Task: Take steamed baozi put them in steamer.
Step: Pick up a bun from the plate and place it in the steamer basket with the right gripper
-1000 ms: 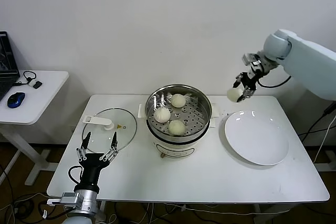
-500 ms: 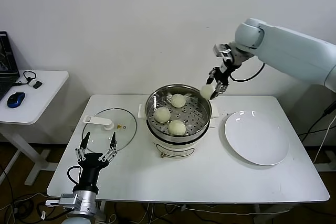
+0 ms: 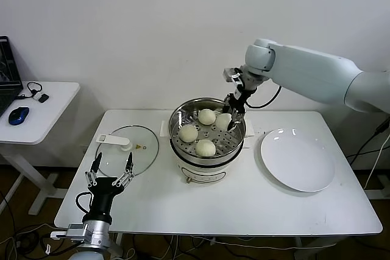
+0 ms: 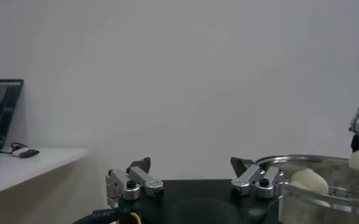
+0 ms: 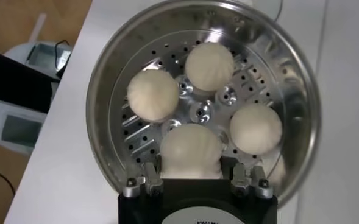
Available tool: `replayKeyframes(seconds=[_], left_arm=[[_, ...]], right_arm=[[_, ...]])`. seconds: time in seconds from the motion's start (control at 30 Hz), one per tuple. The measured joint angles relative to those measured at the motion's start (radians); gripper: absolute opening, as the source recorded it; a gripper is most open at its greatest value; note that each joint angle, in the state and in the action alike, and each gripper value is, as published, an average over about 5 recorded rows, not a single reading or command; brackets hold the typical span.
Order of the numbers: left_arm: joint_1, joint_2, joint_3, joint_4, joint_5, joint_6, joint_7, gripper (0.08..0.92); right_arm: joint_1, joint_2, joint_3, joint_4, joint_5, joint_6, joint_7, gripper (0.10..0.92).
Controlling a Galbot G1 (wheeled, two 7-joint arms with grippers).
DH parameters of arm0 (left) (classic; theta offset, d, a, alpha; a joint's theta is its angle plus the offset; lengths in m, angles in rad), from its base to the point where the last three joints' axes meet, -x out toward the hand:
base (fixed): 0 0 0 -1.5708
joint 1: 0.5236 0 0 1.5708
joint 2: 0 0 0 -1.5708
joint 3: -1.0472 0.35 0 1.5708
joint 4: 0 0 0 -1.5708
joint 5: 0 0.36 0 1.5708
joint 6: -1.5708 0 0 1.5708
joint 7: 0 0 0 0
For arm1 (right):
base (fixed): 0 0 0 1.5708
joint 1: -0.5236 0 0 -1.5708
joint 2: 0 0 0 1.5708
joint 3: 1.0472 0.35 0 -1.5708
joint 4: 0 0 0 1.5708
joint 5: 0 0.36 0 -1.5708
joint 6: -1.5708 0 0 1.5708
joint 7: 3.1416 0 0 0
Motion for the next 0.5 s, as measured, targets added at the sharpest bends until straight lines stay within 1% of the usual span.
replayKeyframes(seconds=[0.5], left_arm=[[0.002,0.001,-0.003,0.008,-0.004,0.001,0.0,0.823]], right_arm=[[-0.095,0.064,0.031,-0.117,-0.069,0.029,-0.014,0.636]])
